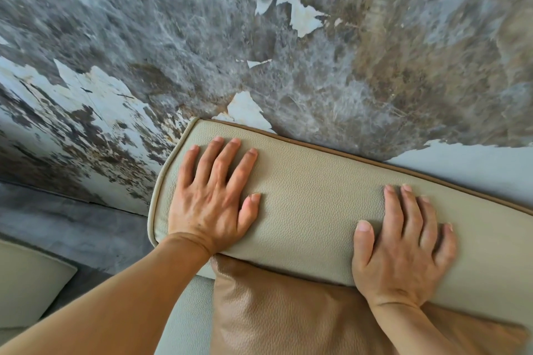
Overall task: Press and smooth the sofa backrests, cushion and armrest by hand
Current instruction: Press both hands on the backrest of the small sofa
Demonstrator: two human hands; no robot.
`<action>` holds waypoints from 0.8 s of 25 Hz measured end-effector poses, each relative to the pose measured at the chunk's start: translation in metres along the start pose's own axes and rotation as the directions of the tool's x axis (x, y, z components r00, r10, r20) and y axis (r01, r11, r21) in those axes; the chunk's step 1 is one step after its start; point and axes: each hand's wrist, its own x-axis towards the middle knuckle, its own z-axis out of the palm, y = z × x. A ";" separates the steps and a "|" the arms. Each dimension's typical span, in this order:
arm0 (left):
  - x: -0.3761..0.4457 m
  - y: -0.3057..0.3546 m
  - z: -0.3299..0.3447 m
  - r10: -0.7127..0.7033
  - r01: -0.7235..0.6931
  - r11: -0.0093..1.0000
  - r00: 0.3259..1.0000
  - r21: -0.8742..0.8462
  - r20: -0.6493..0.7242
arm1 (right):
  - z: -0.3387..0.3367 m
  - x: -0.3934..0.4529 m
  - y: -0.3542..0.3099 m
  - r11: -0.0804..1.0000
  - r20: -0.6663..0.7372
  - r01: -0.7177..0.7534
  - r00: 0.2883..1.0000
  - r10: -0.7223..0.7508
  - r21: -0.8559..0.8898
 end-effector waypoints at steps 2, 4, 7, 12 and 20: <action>0.004 -0.001 0.004 0.009 -0.009 1.000 1.000 0.008 -0.005 | 0.002 0.003 -0.001 1.000 0.002 0.001 1.000 -0.001 -0.004; 0.004 -0.001 0.005 0.011 -0.011 1.000 1.000 0.010 -0.006 | 0.001 0.003 0.000 1.000 0.013 -0.005 1.000 0.005 -0.011; 0.003 -0.001 0.002 0.008 -0.008 1.000 1.000 -0.008 0.012 | -0.001 0.001 -0.002 1.000 0.003 -0.006 1.000 0.006 -0.002; 0.003 -0.002 0.003 0.004 -0.003 0.999 1.000 -0.034 0.029 | -0.002 0.004 -0.003 1.000 0.032 -0.008 0.999 0.009 -0.013; 0.004 -0.004 0.001 -0.008 0.015 0.997 0.994 -0.074 0.106 | -0.017 0.007 -0.010 0.999 0.193 -0.028 0.981 0.033 -0.027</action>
